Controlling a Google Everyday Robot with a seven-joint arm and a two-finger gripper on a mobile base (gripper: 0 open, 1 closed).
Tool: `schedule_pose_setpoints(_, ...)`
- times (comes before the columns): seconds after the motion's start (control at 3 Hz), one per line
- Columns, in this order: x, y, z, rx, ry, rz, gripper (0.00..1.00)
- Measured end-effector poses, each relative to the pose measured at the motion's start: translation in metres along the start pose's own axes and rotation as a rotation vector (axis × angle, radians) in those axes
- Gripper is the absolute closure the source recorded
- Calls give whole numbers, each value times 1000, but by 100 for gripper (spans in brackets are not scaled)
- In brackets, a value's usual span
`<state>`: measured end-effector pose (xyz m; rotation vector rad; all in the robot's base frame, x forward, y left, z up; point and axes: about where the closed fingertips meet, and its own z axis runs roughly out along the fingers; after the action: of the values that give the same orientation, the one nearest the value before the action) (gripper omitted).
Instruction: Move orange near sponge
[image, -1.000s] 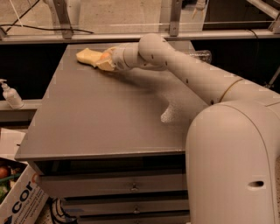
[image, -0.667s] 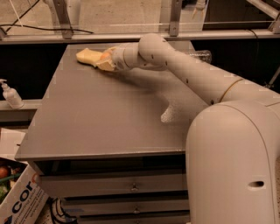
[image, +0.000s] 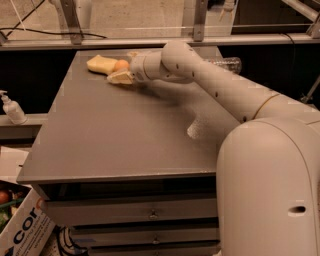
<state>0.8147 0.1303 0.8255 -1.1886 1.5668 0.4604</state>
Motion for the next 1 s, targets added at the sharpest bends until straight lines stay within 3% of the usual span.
schedule_pose_setpoints(1.0, -3, 0, -1, -2, -3, 1, 0)
